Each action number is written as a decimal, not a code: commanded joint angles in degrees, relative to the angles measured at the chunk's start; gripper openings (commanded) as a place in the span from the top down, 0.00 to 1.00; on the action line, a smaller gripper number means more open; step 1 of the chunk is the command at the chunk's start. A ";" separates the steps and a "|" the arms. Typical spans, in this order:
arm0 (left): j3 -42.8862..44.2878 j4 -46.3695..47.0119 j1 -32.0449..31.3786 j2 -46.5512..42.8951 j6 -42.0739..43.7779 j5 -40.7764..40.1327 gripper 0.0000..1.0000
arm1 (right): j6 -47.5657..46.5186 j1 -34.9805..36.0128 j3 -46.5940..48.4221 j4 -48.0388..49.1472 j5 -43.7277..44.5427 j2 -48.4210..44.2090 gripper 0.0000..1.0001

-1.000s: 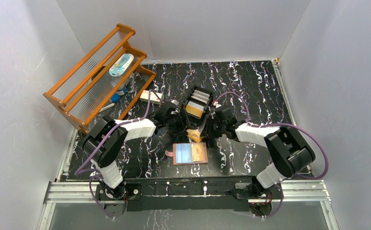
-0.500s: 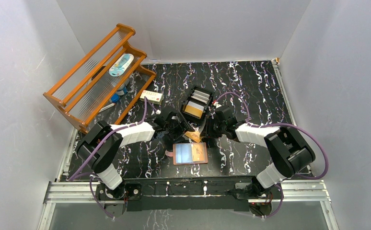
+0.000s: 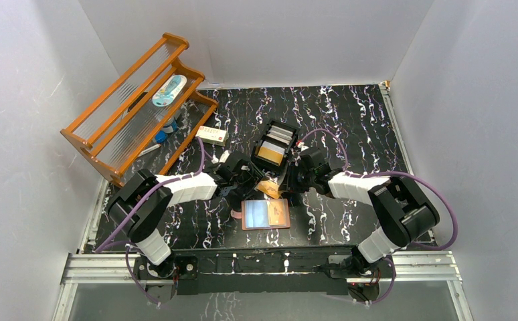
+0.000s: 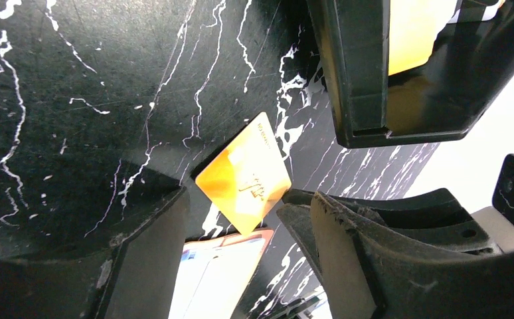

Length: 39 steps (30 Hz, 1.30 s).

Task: Put the credit cards into the card holder
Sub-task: Pick up the credit card from the center of the board.

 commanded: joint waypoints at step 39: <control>0.65 13.61 -3.05 6.20 2.24 3.98 0.44 | -5.80 0.04 -2.23 2.71 -5.31 3.39 0.63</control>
